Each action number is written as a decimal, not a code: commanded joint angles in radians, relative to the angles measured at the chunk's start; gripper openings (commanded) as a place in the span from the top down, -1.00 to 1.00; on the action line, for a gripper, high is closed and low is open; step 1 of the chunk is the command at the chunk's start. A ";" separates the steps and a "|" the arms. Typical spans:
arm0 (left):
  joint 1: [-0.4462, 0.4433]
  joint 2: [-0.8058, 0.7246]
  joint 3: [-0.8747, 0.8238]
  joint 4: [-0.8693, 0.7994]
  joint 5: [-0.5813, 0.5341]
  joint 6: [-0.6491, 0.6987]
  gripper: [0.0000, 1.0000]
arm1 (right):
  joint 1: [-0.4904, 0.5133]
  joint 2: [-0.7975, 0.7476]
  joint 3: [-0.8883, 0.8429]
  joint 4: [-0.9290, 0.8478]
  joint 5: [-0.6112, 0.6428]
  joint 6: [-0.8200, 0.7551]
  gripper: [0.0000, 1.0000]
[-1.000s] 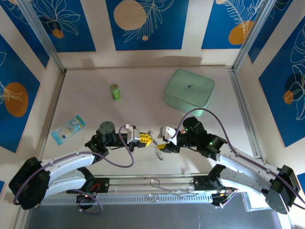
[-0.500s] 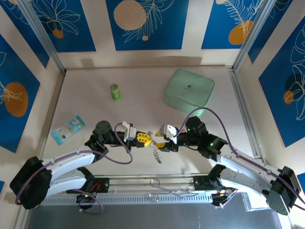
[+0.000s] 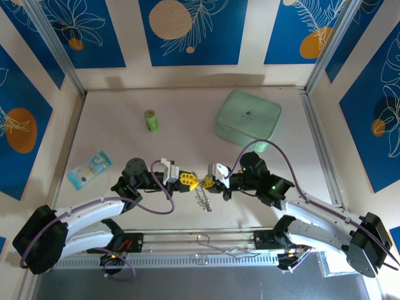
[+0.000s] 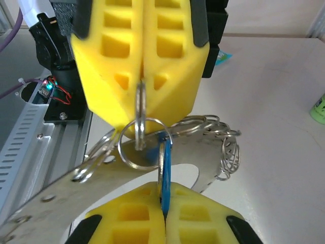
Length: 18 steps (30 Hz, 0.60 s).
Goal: Put the keys on the keyring
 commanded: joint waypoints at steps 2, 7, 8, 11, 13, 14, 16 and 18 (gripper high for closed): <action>0.007 -0.052 0.027 -0.095 -0.067 0.078 1.00 | -0.018 -0.039 0.037 -0.057 0.002 -0.032 1.00; 0.007 -0.074 0.033 -0.175 -0.098 0.114 1.00 | -0.034 -0.057 0.069 -0.136 0.018 -0.073 1.00; 0.007 -0.077 0.037 -0.203 -0.110 0.126 1.00 | -0.037 -0.058 0.077 -0.143 0.015 -0.078 1.00; 0.007 -0.085 0.049 -0.272 -0.138 0.156 1.00 | -0.039 -0.057 0.103 -0.165 0.010 -0.092 1.00; 0.007 -0.088 0.052 -0.295 -0.141 0.168 1.00 | -0.039 -0.056 0.116 -0.179 0.017 -0.102 1.00; 0.007 -0.088 0.057 -0.305 -0.140 0.172 1.00 | -0.039 -0.054 0.121 -0.186 0.023 -0.108 1.00; 0.008 -0.086 0.062 -0.323 -0.140 0.180 1.00 | -0.039 -0.048 0.132 -0.201 0.030 -0.118 1.00; 0.008 -0.084 0.065 -0.335 -0.145 0.182 1.00 | -0.039 -0.042 0.142 -0.213 0.033 -0.126 1.00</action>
